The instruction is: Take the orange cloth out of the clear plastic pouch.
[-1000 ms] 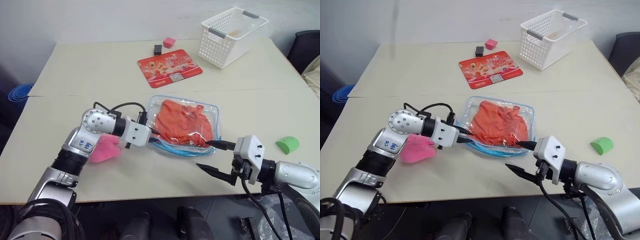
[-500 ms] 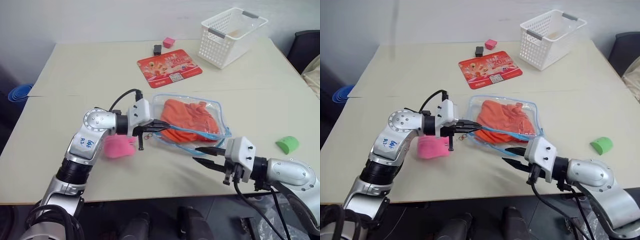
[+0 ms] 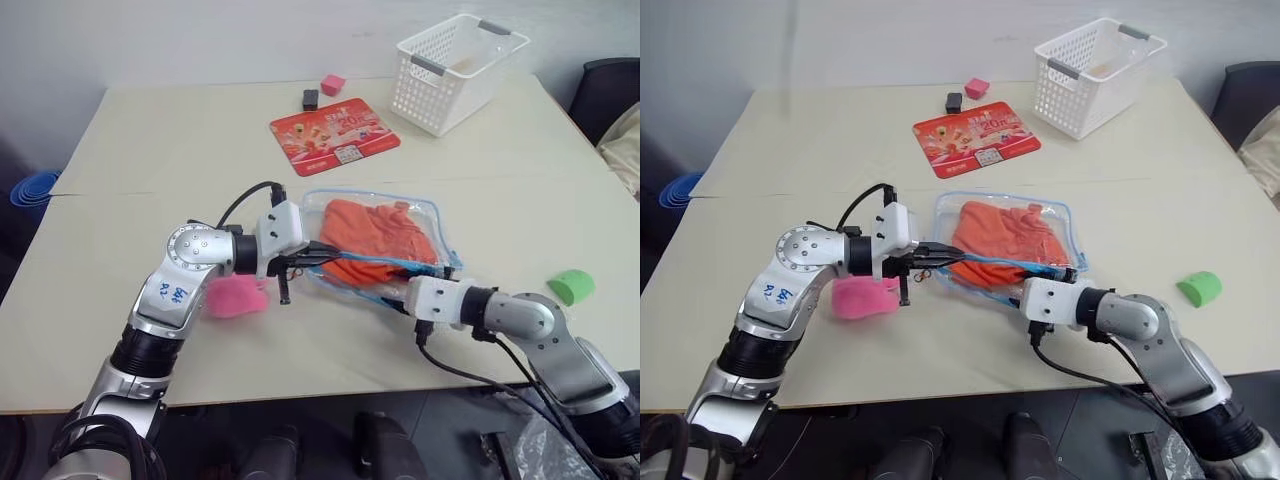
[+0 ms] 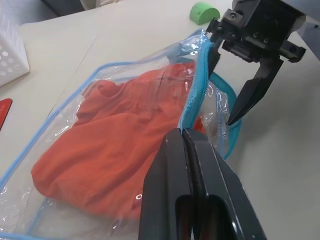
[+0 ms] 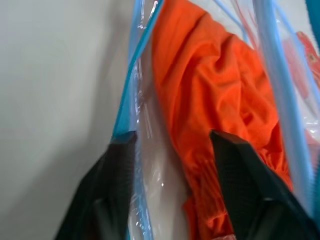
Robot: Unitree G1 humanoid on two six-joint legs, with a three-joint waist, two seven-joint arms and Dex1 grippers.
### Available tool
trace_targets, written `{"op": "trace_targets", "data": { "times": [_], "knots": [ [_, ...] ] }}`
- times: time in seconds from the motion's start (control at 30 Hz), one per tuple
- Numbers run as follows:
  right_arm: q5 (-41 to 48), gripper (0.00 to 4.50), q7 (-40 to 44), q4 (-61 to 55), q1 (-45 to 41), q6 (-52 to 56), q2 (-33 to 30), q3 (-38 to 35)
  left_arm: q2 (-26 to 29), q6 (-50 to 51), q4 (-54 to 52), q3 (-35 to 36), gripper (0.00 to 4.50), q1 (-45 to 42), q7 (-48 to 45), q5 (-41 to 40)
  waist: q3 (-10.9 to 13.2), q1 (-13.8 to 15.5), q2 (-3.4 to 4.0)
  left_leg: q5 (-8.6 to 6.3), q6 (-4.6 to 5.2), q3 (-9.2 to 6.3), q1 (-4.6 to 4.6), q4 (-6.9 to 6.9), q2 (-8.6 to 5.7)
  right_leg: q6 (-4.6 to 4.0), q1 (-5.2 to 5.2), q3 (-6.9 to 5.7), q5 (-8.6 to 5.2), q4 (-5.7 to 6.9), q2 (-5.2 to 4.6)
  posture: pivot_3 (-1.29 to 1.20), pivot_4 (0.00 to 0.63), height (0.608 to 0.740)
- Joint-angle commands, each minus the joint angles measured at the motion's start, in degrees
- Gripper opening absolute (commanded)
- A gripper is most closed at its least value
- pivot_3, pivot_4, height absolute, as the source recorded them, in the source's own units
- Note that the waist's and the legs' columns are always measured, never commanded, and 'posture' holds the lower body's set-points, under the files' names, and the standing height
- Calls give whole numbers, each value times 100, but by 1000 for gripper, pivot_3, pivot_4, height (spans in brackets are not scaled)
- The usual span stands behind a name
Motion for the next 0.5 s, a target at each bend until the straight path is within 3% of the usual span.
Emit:
{"op": "trace_targets", "data": {
  "times": [0.03, 0.13, 0.37, 0.5],
  "knots": [
    [-480, 3714, -408, 84, -185, -290, 186, -12, -18, 32, -350, 59, 0, -7, 63, -144, 0, -2, 0, 0, 0, 1, -1, -1, 0, 0, -2, 0, 0, 1, 0, 0, 150, 740],
    [-937, 4488, -721, 311, -300, -419, 302, 32, -14, 72, -445, 41, 0, 31, 55, -183, 0, -4, 0, 0, 0, 2, -1, -1, -2, 0, -5, -1, 0, 2, 0, 0, 150, 740],
    [-1220, 4488, -880, 703, -403, -527, 574, 94, -29, 150, -557, 7, 0, 52, 112, -226, 0, -9, 0, 0, 0, 4, -1, -1, -2, 0, -5, 0, 0, 3, 1, 0, 150, 740],
    [-2050, 4488, -1039, 1052, -545, -1105, 305, 393, -55, 188, -570, 20, 0, 49, 153, -257, -1, -12, 1, 0, 0, 5, 0, -2, -1, 0, -5, -1, 0, 4, 2, 0, 150, 740]
  ]
}}
